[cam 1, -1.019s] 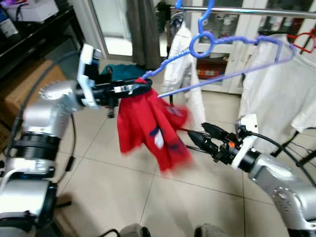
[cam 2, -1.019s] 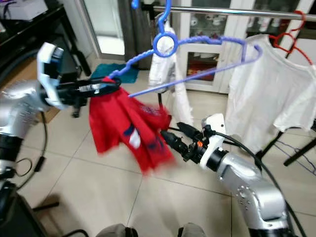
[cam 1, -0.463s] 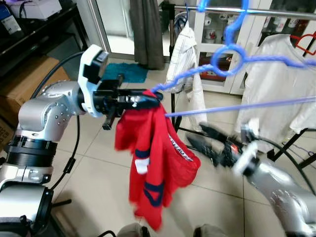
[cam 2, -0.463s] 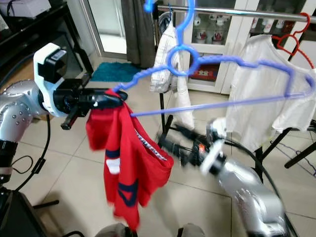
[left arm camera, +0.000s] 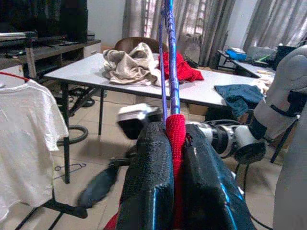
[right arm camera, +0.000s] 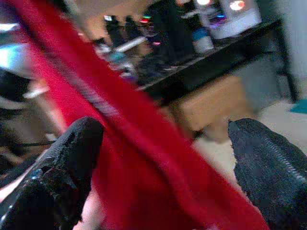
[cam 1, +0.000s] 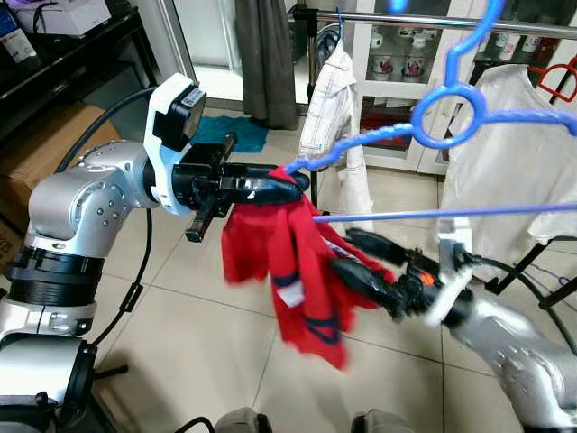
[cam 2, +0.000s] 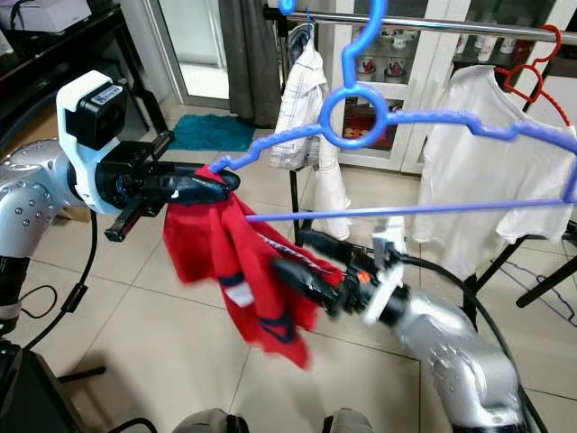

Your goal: Hang hanger

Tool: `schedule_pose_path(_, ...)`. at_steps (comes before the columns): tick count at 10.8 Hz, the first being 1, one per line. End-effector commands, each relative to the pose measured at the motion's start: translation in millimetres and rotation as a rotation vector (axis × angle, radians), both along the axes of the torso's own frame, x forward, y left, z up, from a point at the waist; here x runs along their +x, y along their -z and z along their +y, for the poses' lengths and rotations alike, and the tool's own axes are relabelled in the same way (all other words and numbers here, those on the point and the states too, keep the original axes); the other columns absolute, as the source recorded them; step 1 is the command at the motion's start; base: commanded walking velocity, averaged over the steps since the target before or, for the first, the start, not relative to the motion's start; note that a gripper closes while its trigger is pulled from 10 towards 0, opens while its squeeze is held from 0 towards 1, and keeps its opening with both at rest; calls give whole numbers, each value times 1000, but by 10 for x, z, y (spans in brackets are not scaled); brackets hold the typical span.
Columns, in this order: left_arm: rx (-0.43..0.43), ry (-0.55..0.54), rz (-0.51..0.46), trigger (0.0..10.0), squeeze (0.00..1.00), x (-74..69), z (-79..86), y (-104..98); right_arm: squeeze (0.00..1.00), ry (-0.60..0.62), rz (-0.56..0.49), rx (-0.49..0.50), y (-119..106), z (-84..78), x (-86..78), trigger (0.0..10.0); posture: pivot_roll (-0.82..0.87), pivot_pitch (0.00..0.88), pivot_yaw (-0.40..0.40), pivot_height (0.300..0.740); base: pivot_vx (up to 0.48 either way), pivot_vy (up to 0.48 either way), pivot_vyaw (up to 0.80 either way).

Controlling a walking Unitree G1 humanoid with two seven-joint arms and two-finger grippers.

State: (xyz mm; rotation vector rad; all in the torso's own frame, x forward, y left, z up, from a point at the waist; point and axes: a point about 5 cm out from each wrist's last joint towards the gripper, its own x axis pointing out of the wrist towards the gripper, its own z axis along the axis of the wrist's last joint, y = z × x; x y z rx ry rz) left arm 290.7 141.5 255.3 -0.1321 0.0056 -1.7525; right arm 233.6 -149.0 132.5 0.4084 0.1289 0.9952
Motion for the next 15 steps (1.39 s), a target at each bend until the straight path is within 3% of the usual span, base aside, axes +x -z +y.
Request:
schedule_pose_path(1,-6,17,-41,0,0,-20,1,-116,714,18,-1,-45,25,-4,33,10000,-129,0,90,740,0,0,0)
schedule_pose_path(2,-4,23,-42,0,0,-24,6,-122,0,2,20,-54,47,-14,25,10000,-131,0,86,740,0,0,0)
schedule_pose_path(3,-2,24,-44,0,0,-25,7,-126,0,-2,23,-52,48,-25,22,10000,-131,0,84,740,0,0,0)
schedule_pose_path(4,-2,27,-50,0,0,-28,11,-143,0,-20,21,-57,41,-59,4,2235,-134,0,80,740,0,0,0)
schedule_pose_path(5,-2,34,-53,0,0,-37,8,-153,0,-52,25,-68,52,-74,-28,0,-136,0,76,740,0,0,0)
schedule_pose_path(7,2,60,-58,0,0,-65,-7,-176,0,-176,63,-156,162,-71,-132,0,-138,0,74,740,0,0,0)
schedule_pose_path(11,6,110,-56,0,0,-120,-82,-209,0,-143,73,-223,270,-14,83,0,-128,0,71,740,0,0,0)
schedule_pose_path(14,10,69,-55,0,0,-105,-22,-222,0,-81,61,-153,240,-109,86,0,-124,0,72,740,0,0,0)
schedule_pose_path(15,20,16,-48,0,0,-71,16,-174,0,12,65,-87,209,-229,95,0,-124,0,72,740,0,0,0)
